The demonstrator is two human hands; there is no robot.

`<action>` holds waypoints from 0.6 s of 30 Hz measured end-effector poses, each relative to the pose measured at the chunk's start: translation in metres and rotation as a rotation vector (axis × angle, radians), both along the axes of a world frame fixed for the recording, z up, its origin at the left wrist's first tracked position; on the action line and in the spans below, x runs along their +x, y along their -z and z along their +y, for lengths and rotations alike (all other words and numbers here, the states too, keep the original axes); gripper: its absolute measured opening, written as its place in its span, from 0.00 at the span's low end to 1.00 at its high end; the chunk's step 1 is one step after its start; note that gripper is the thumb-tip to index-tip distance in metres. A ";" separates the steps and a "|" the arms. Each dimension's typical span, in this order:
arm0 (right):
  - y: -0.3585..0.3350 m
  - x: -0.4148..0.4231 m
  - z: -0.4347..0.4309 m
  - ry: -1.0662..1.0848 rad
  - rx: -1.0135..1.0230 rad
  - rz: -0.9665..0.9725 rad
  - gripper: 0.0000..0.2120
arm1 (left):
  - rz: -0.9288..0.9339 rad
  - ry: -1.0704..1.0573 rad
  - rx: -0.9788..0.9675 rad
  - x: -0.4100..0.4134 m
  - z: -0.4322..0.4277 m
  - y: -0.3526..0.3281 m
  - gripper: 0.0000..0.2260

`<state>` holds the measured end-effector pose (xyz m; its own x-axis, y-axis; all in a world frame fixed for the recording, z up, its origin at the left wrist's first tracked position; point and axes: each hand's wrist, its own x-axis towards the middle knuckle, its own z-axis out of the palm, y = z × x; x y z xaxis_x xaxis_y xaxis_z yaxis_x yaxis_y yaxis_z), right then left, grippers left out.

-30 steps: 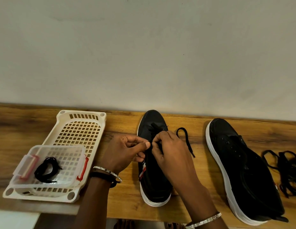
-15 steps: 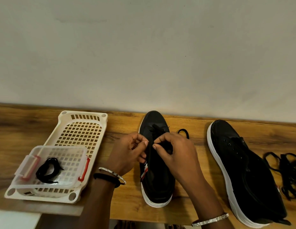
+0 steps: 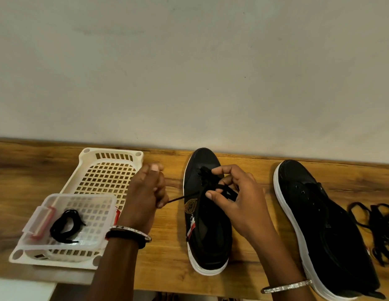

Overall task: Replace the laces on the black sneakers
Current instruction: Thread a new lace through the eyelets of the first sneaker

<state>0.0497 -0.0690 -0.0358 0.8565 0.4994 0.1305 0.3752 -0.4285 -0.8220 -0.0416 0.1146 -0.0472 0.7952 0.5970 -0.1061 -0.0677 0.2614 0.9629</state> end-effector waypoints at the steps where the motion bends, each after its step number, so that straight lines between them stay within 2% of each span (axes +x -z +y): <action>1: 0.000 0.000 0.000 -0.008 0.029 0.024 0.23 | 0.102 0.048 0.271 0.000 0.002 0.004 0.09; 3: 0.001 0.002 -0.001 -0.023 0.078 0.071 0.24 | 0.195 0.196 0.710 0.000 0.002 0.013 0.13; 4: 0.002 0.002 -0.001 -0.026 0.098 0.092 0.25 | 0.197 0.262 0.827 0.000 0.001 0.016 0.15; 6: 0.004 0.004 -0.001 -0.023 0.137 0.129 0.25 | 0.182 0.317 0.907 0.000 -0.002 0.019 0.17; 8: 0.005 0.004 -0.002 -0.022 0.163 0.156 0.25 | 0.183 0.299 0.868 0.001 -0.001 0.018 0.16; 10: 0.005 0.005 -0.003 -0.022 0.173 0.178 0.25 | 0.171 0.274 0.738 0.001 -0.001 0.013 0.15; 11: 0.005 0.006 -0.003 -0.022 0.172 0.181 0.25 | 0.153 0.253 0.613 0.000 -0.002 0.009 0.15; 16: 0.007 0.011 -0.007 -0.037 0.173 0.174 0.25 | -0.182 0.089 -0.160 0.000 -0.007 -0.012 0.14; 18: 0.010 0.011 -0.007 -0.027 0.176 0.157 0.23 | -0.212 0.036 -0.279 -0.001 -0.005 -0.014 0.14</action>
